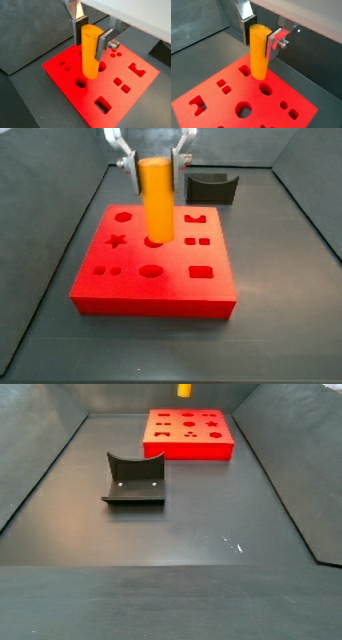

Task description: Insert the oval object.

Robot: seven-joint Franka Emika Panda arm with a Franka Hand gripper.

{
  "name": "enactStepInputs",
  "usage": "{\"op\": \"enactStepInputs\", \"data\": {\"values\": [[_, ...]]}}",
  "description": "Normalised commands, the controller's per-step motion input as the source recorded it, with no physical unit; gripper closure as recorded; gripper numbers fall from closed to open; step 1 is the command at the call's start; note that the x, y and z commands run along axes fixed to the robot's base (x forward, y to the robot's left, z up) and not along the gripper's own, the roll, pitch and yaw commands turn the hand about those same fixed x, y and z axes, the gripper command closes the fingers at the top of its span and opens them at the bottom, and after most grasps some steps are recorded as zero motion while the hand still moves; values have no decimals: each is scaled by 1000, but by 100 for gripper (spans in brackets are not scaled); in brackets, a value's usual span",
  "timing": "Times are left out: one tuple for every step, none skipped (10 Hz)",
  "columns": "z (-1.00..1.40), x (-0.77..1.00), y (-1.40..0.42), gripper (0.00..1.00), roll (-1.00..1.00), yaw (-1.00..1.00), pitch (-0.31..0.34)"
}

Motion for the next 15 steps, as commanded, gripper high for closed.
{"op": "enactStepInputs", "data": {"values": [[-271, -189, 0, 100, 24, 0, -100], [-240, -126, 0, 100, 41, 0, -91], [-343, -49, -54, 100, 97, 20, -100], [-434, -37, -91, 100, 119, 63, -124], [-391, -23, -100, 100, 94, 43, -110], [-300, 29, -229, 100, 100, 86, -86], [-323, 280, -303, 100, 111, 166, -103], [-371, 214, -249, 100, 144, 140, -103], [-363, 0, -71, 100, 166, 97, -64], [-366, 0, 0, 100, 119, 31, -67], [-340, -17, 0, 100, 87, 6, -70], [-334, -177, 0, 100, 39, 0, -81], [-354, -94, -37, 100, 24, 0, -90], [-291, -49, 0, 100, 13, 0, -86], [-203, -97, 17, 100, 0, 0, -60]]}}
